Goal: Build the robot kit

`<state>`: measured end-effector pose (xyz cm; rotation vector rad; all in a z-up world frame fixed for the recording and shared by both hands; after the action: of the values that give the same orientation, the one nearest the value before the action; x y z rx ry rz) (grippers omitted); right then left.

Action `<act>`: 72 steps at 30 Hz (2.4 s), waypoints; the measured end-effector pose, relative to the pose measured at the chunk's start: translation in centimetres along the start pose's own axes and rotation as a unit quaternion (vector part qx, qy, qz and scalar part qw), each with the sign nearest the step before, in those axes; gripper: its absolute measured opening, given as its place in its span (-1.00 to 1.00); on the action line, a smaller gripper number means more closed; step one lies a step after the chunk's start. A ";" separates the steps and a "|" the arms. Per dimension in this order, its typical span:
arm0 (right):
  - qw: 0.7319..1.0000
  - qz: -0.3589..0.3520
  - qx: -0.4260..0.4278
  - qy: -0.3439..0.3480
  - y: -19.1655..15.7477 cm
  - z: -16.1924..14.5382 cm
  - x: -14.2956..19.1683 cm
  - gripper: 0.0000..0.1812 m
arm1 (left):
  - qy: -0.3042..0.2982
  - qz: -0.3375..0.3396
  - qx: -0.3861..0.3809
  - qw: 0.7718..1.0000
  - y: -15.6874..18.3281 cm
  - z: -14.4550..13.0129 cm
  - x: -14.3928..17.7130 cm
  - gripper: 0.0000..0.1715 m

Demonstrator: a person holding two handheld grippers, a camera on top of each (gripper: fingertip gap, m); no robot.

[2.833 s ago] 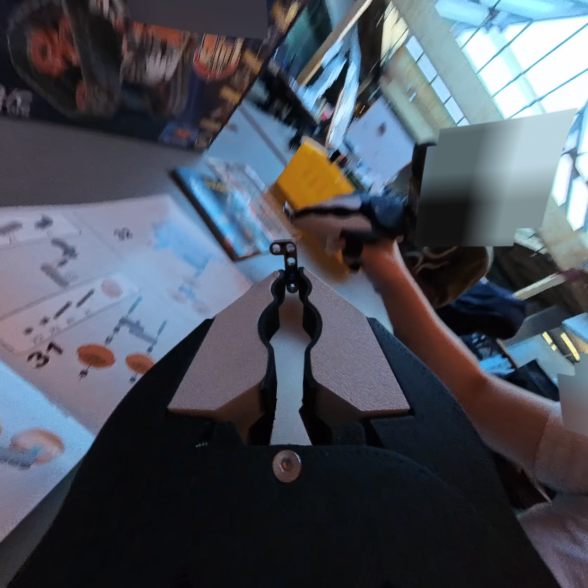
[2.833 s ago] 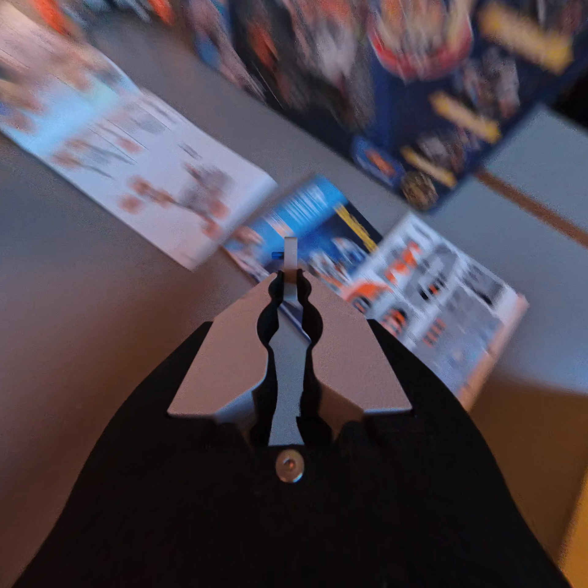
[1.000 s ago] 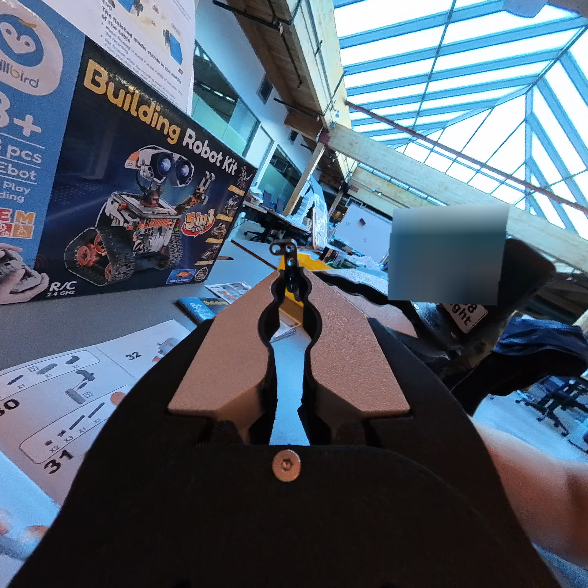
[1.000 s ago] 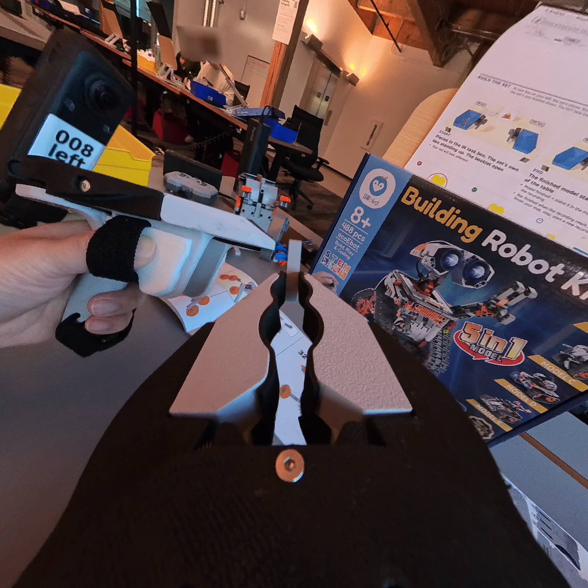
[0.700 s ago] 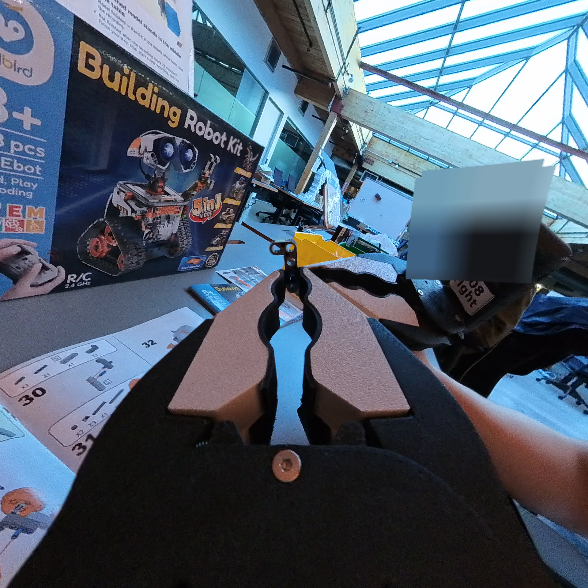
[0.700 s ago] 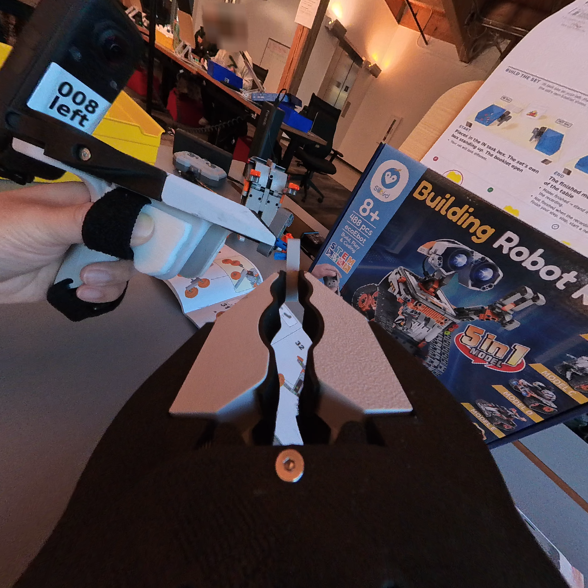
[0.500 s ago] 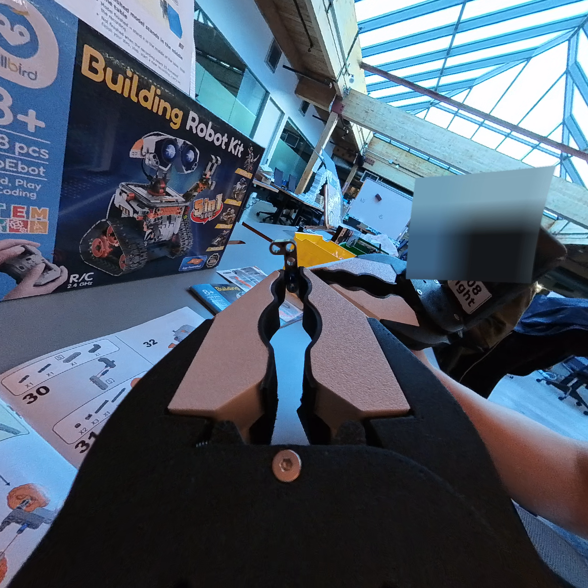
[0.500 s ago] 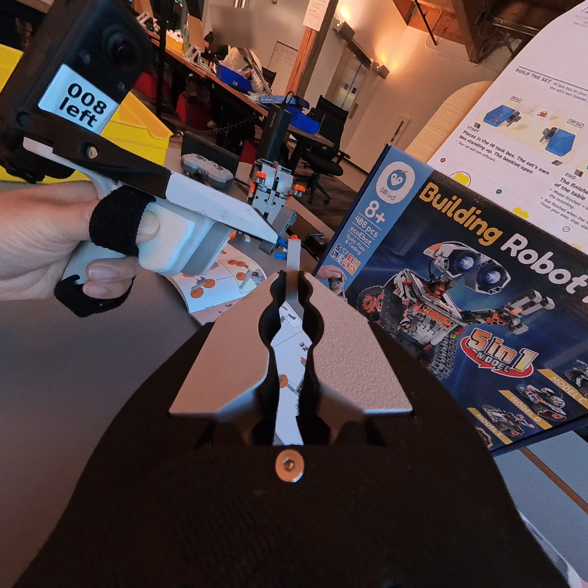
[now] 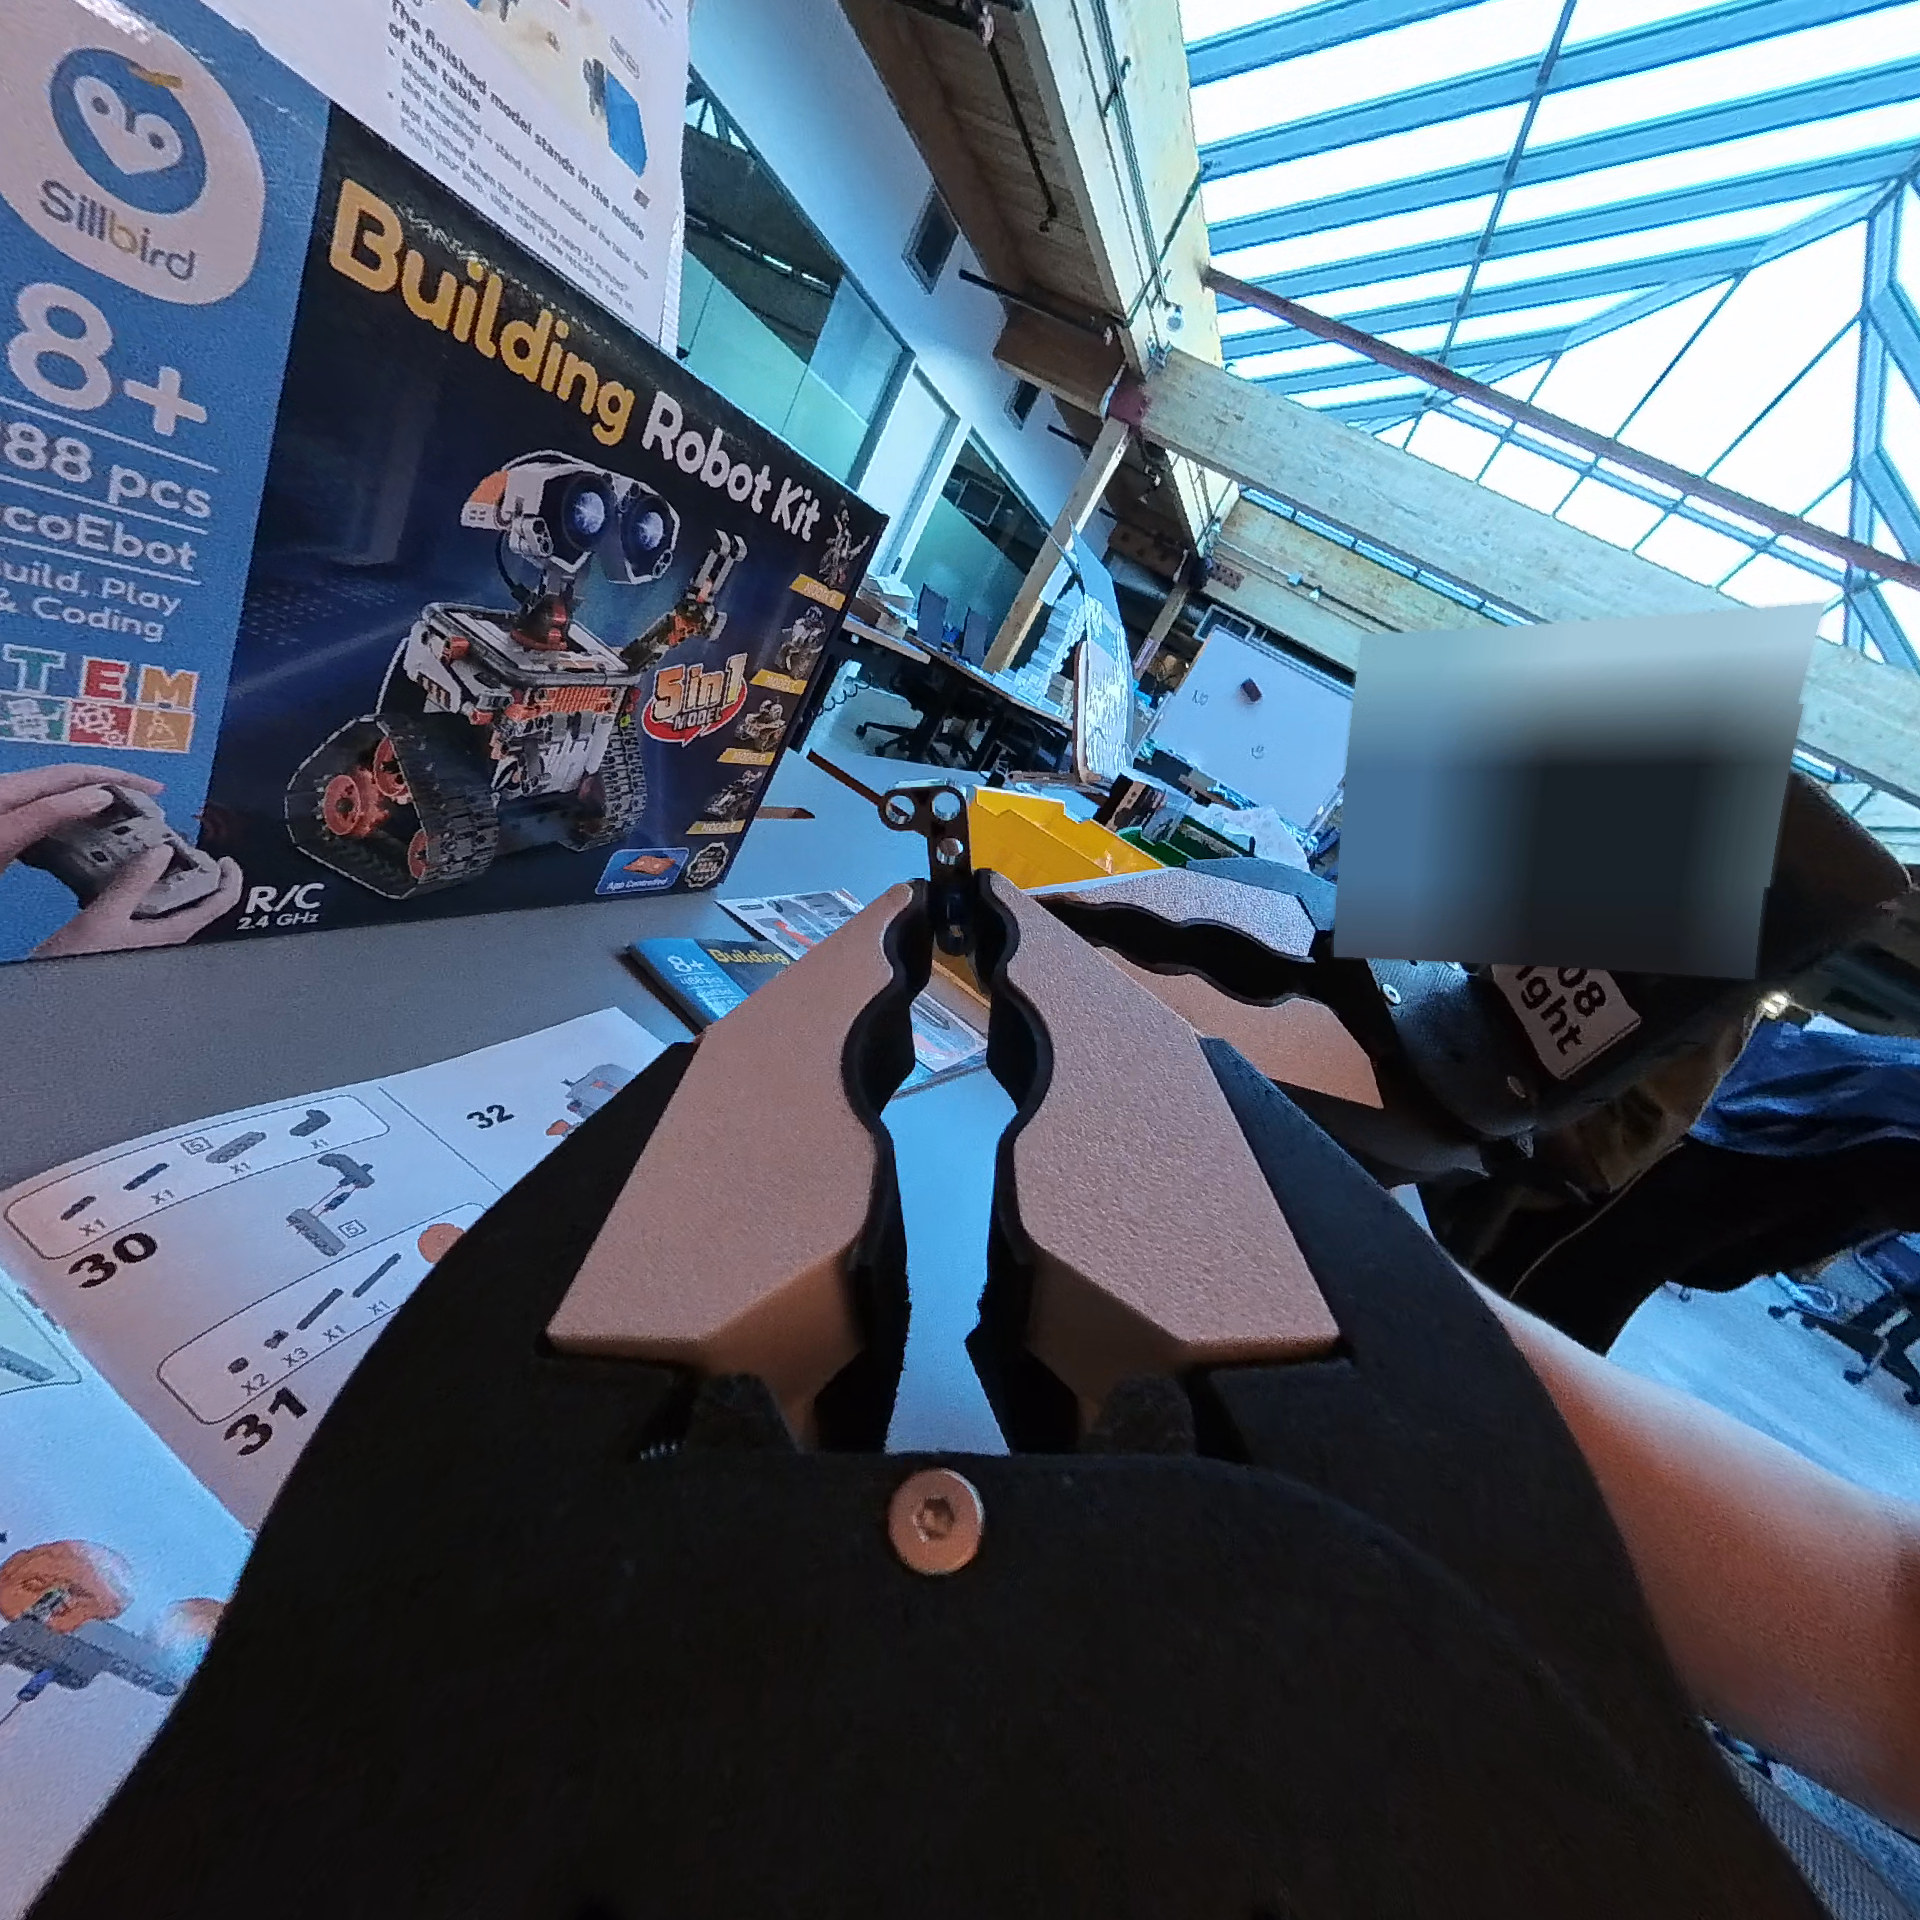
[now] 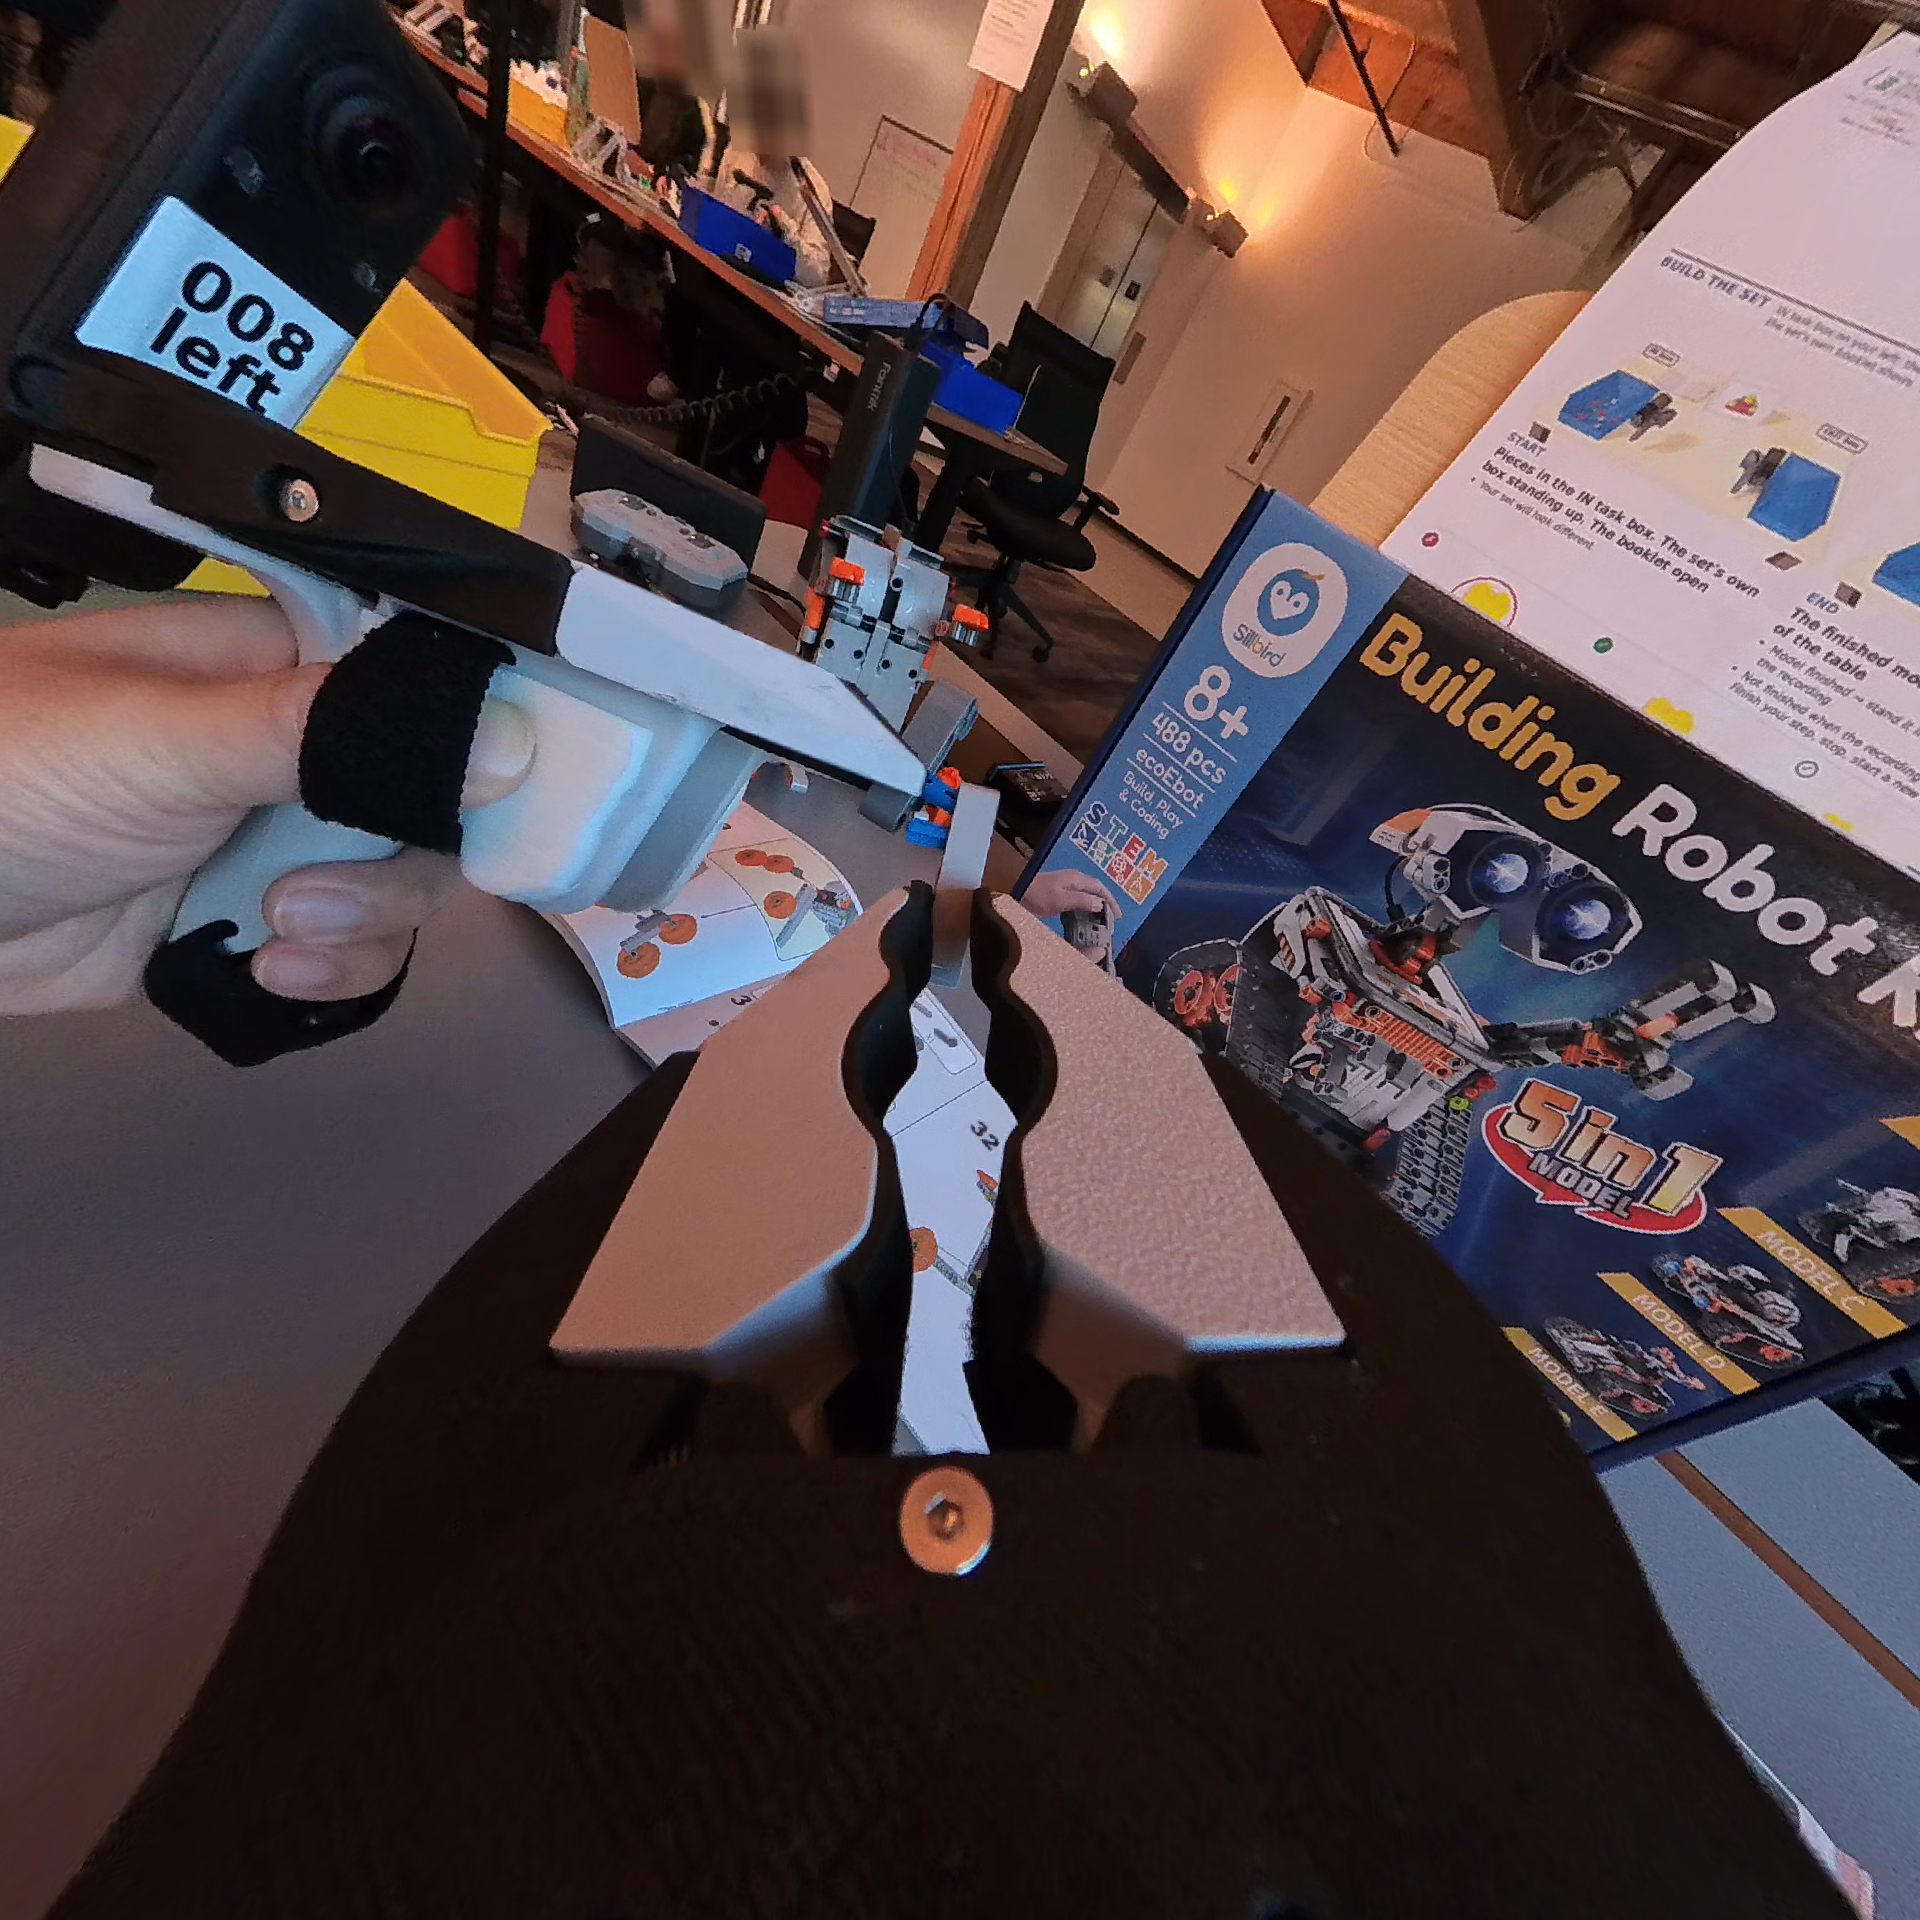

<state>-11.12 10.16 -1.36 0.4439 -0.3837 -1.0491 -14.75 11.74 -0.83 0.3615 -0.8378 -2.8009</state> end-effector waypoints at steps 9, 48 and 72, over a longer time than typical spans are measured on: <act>1.000 0.011 0.026 0.003 0.0 -0.1 0.0 -0.95 | -0.009 0.003 -0.003 1.000 -0.1 0.0 0.1 -0.95; 0.997 0.033 0.043 0.049 -0.5 0.5 0.7 -0.94 | -0.033 -0.014 -0.022 0.999 0.6 -0.1 0.5 -0.95; 0.998 -0.006 0.041 0.051 -0.4 1.0 0.3 -0.94 | 0.035 -0.035 0.068 0.996 0.4 0.3 0.4 -0.95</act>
<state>-11.75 9.54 -0.64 0.5711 -0.3342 -1.0201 -15.20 11.45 -0.45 0.5162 -1.0216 -2.7836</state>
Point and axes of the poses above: each gripper's, where its closed fingertips meet, x back along the fingers, z out of its top, y = z × x across the jaws, the point moved 2 cm from there along x, back along the fingers, and after that the axes turned 6 degrees about x, right-handed, at the moved point
